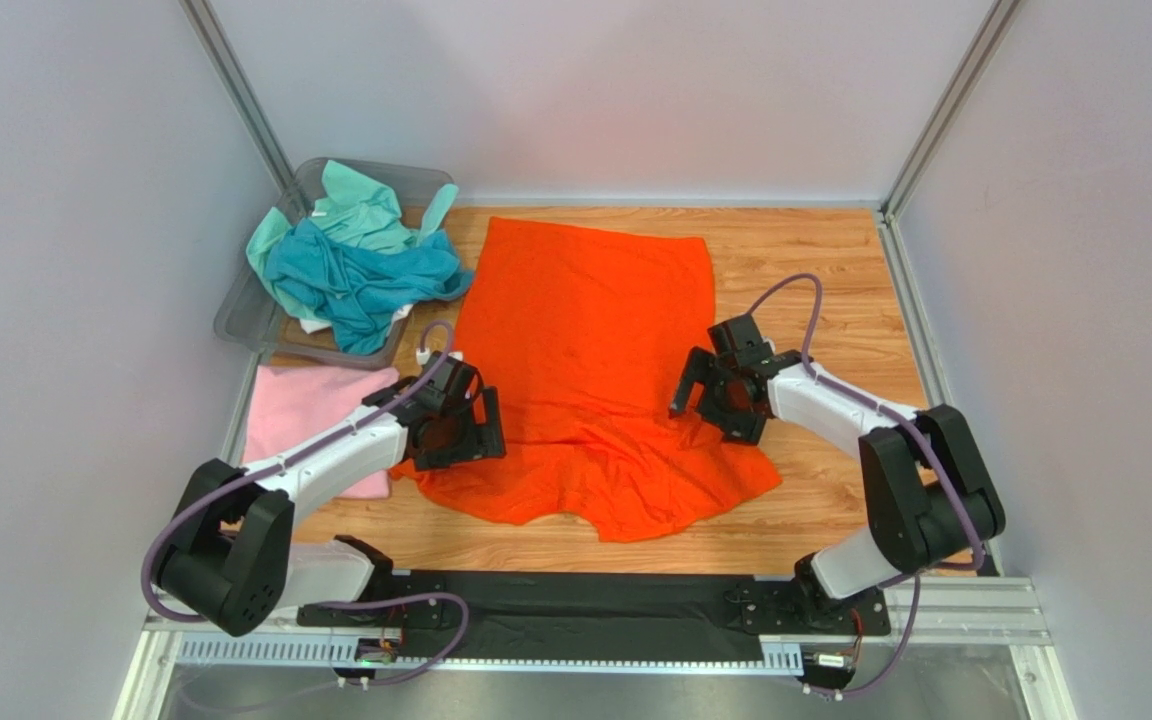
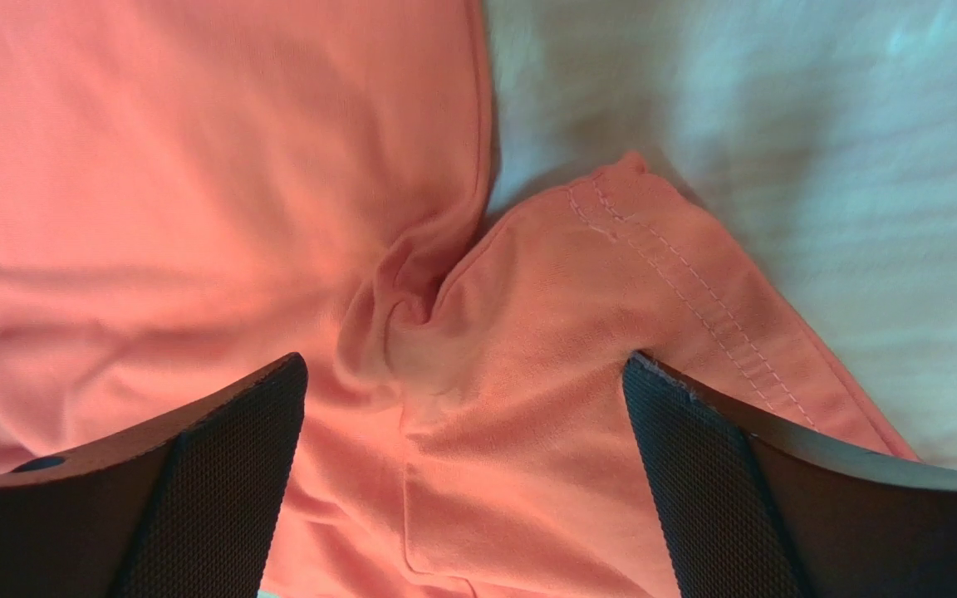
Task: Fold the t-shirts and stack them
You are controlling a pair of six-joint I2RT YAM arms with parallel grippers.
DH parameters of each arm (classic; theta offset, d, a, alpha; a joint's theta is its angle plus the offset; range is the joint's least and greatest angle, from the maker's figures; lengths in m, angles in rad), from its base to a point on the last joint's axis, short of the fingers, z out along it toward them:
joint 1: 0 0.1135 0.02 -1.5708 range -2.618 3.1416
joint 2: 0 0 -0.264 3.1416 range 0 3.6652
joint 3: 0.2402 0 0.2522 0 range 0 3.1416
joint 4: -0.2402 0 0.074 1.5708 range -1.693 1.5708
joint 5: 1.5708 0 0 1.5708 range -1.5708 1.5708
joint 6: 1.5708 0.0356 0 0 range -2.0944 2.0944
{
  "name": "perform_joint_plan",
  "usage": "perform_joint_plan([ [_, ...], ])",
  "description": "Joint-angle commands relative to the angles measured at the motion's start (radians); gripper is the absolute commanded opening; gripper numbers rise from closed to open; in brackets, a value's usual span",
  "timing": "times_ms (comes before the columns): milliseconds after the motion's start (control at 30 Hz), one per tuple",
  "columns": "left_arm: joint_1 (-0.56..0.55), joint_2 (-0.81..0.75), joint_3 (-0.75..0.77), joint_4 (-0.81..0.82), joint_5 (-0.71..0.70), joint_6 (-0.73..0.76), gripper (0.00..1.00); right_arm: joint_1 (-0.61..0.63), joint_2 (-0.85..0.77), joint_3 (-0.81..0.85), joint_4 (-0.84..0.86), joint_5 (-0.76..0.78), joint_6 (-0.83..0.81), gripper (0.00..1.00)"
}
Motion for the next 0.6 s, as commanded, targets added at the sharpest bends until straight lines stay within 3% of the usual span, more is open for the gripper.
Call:
perform_joint_plan([
  [0,0.001,0.004,-0.026,0.016,0.078,0.008,1.00,-0.072,0.107,0.010,0.017,0.033,-0.086,1.00],
  [167,-0.024,-0.016,-0.074,0.038,0.159,-0.016,1.00,-0.124,0.189,0.090,-0.038,0.044,-0.126,1.00],
  [267,-0.101,-0.014,-0.100,0.062,0.181,-0.070,1.00,-0.163,0.230,0.150,-0.072,0.042,-0.141,1.00],
  [433,-0.305,0.039,-0.103,0.157,0.305,-0.191,1.00,-0.232,0.284,0.249,-0.120,0.050,-0.183,1.00],
  [567,-0.472,0.142,-0.056,0.341,0.391,-0.253,1.00,-0.273,0.386,0.396,-0.153,0.068,-0.223,1.00],
])
